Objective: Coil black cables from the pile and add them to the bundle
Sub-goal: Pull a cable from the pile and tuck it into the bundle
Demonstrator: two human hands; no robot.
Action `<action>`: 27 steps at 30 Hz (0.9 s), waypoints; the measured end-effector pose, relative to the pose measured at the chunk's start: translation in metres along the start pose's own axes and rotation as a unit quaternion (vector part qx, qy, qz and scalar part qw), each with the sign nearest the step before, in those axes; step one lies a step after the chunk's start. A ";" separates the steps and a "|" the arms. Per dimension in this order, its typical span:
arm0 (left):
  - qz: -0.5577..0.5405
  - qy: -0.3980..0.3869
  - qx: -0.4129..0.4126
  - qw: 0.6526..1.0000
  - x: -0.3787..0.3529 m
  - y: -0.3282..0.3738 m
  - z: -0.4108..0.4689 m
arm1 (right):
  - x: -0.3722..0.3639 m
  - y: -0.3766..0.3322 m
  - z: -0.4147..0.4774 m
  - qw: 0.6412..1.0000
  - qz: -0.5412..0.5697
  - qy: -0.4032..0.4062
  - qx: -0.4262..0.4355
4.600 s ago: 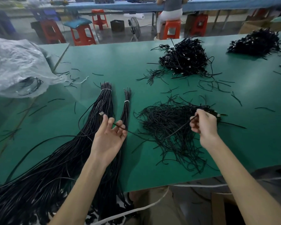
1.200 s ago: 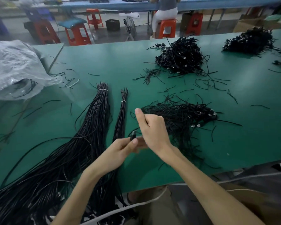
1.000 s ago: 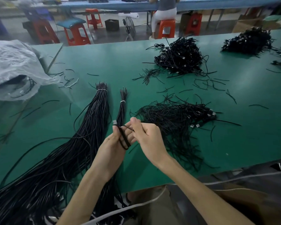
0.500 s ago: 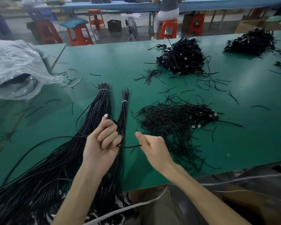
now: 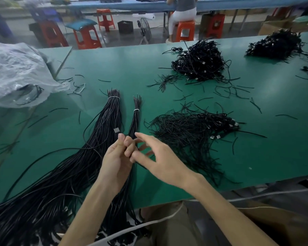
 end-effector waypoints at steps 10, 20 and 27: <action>0.031 -0.103 0.023 0.994 -0.012 -0.006 -0.008 | -0.003 0.003 0.005 0.989 0.137 -0.005 -0.048; 0.366 -0.077 -0.097 0.922 -0.020 0.020 -0.015 | -0.003 0.010 0.001 0.979 0.189 0.073 -0.018; 0.551 0.026 -0.167 0.817 -0.021 -0.002 -0.029 | -0.005 0.012 -0.003 0.999 0.028 0.022 -0.005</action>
Point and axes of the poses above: each hand's wrist, its own z-axis towards the middle knuckle, its own x-axis out of the back of the hand, y = z × x, the point moved 1 cm from there along z, towards the middle knuckle, and after that the axes turned 6 degrees about z, right-handed, at the moved point
